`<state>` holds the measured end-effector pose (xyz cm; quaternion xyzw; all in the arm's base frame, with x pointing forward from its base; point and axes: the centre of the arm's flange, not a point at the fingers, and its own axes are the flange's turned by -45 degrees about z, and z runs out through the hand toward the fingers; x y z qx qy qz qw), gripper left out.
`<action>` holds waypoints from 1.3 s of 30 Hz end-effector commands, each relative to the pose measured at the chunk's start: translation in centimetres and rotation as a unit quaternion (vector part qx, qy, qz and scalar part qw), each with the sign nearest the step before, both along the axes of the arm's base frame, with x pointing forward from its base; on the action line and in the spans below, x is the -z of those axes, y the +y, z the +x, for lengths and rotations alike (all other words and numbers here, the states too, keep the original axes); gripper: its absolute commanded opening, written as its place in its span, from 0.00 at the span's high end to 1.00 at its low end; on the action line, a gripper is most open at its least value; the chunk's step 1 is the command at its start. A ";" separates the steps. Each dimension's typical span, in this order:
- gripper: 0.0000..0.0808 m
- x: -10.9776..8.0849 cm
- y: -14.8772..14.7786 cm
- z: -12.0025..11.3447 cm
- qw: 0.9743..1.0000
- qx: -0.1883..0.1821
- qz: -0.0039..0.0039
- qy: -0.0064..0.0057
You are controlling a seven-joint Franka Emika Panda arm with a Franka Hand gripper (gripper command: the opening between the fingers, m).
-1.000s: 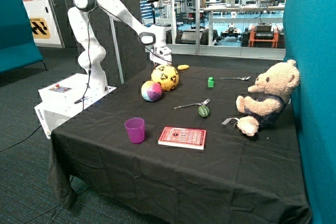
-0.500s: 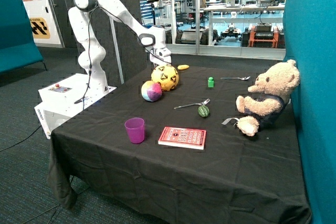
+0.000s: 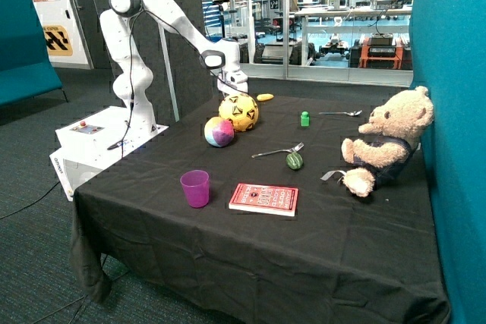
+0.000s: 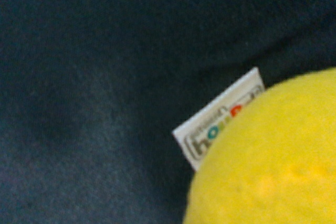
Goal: Sort the balls from left to right in order of size
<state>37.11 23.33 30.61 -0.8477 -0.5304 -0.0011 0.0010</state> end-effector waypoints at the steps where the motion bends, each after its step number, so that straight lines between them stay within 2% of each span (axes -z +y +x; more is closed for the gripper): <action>1: 0.34 0.4 0.4 0.2 1.000 0.005 -0.001 0.000; 6: 0.46 0.4 0.7 0.4 1.000 0.007 -0.001 0.000; 9: 0.73 0.4 0.7 0.5 1.000 0.006 -0.001 0.000; 10: 0.86 0.4 0.6 0.6 1.000 0.003 -0.001 0.000; 12: 0.97 0.3 0.6 0.7 1.000 0.003 -0.001 0.000; 16: 1.00 0.2 0.5 0.9 1.000 0.003 -0.001 0.000; 33: 1.00 0.1 0.2 1.1 1.000 0.006 -0.001 0.000; 39: 1.00 -0.7 0.4 1.3 1.000 0.001 -0.001 0.000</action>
